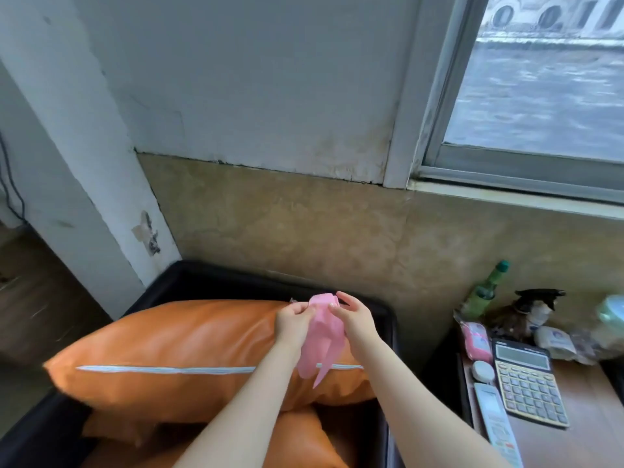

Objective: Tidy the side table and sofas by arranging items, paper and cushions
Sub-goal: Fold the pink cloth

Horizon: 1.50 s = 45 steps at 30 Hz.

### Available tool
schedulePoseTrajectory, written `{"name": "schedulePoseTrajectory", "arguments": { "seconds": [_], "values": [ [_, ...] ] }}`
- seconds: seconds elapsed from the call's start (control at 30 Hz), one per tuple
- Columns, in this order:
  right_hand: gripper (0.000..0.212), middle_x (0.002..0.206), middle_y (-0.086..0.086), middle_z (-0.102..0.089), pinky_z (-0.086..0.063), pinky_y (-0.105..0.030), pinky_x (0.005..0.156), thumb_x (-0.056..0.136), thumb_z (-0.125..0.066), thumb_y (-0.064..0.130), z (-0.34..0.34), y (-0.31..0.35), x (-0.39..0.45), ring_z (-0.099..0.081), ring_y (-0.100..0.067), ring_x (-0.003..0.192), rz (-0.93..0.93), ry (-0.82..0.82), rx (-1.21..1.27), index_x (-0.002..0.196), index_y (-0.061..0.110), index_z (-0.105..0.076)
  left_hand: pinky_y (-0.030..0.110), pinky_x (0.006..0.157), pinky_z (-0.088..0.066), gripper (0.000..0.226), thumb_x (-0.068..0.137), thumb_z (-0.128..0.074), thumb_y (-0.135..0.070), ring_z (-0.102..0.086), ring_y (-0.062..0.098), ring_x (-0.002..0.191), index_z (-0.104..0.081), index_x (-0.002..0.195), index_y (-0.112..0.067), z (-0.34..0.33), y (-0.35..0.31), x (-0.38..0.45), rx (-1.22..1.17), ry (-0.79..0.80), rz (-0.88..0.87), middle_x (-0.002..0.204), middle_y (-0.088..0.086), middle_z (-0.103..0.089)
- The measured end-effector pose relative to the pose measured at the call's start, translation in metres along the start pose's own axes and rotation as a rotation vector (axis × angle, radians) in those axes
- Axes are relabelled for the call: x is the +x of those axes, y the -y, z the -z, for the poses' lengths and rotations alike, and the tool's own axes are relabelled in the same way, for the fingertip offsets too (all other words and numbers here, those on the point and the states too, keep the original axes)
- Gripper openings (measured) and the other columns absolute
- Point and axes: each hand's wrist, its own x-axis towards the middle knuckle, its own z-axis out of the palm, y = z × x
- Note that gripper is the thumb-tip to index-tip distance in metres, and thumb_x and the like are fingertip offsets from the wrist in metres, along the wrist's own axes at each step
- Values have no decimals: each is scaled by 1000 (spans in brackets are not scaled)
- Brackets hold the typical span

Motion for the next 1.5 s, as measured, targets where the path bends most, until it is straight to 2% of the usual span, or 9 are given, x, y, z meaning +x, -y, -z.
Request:
{"name": "schedulePoseTrajectory", "arguments": {
  "seconds": [0.23, 0.4, 0.5, 0.7, 0.87, 1.03, 1.2, 1.33, 1.5],
  "values": [
    [11, 74, -9, -61, -42, -33, 67, 74, -67, 10, 39, 53, -39, -55, -22, 71, 39, 123, -63, 80, 1, -68, 34, 81, -47, 15, 89, -64, -15, -57, 24, 82, -68, 95, -2, -12, -59, -23, -247, -65, 14, 90, 12, -64],
    [16, 81, -7, -65, -47, -31, 75, 80, -60, 1, 58, 100, -43, -59, -22, 75, 122, 28, -53, 90, 8, -70, 40, 84, -49, 67, 93, -42, -57, -63, 33, 94, -63, 109, 5, -27, -63, -59, -406, 393, 397, 105, 22, -67],
    [24, 75, -8, -63, -48, -30, 71, 82, -49, -6, 65, 111, -46, -59, -24, 71, 114, 10, 4, 87, 9, -68, 41, 87, -48, 68, 92, -37, -61, -61, 34, 102, -62, 118, -2, -34, -58, -74, -434, 574, 471, 106, 19, -69],
    [11, 77, -13, -62, -48, -31, 65, 78, -57, -5, 74, 111, -47, -59, -26, 70, 117, 36, 57, 84, 3, -63, 44, 101, -45, 54, 81, -66, -49, -61, 31, 110, -64, 120, -11, -42, -55, -69, -473, 437, 212, 114, 17, -67],
    [51, 100, -16, -68, -52, -35, 68, 54, -69, 15, 65, 108, -38, -65, -30, 85, 97, 14, -33, 103, 4, -62, 39, 81, -50, 13, 92, -59, -17, -60, 31, 88, -68, 95, -7, -34, -81, -60, -383, 165, 9, 96, 18, -66],
    [50, 118, -10, -57, -53, -34, 73, 79, -58, 2, 54, 118, -33, -60, -25, 96, 155, -182, -86, 127, 12, -50, 45, 94, -50, 13, 93, -58, -13, -63, 35, 102, -68, 95, -5, -16, -92, -49, -299, 45, -73, 101, 19, -68],
    [46, 96, -11, -59, -39, -25, 54, 83, -37, -8, 50, 138, -46, -47, -17, 65, 113, -133, 159, 120, 13, -55, 39, 89, -49, 14, 95, -53, -12, -62, 31, 101, -66, 99, -9, -7, -103, -42, -251, 101, -111, 105, 15, -67],
    [49, 88, -17, -64, -50, -28, 57, 81, -29, -16, 53, 142, -60, -59, -23, 66, 170, 70, 282, 107, 7, -63, 44, 87, -50, 31, 87, -59, -2, -61, 35, 103, -58, 118, -9, -6, -111, -45, -257, 217, -87, 109, 18, -65],
    [51, 87, -5, -67, -50, -21, 61, 76, -46, -15, 66, 137, -68, -60, -13, 70, 431, 52, -151, 94, 26, -68, 42, 83, -50, 19, 91, -51, 2, -63, 31, 89, -61, 104, -9, -12, -120, -47, -333, 263, -50, 95, 17, -67]
  ]
}}
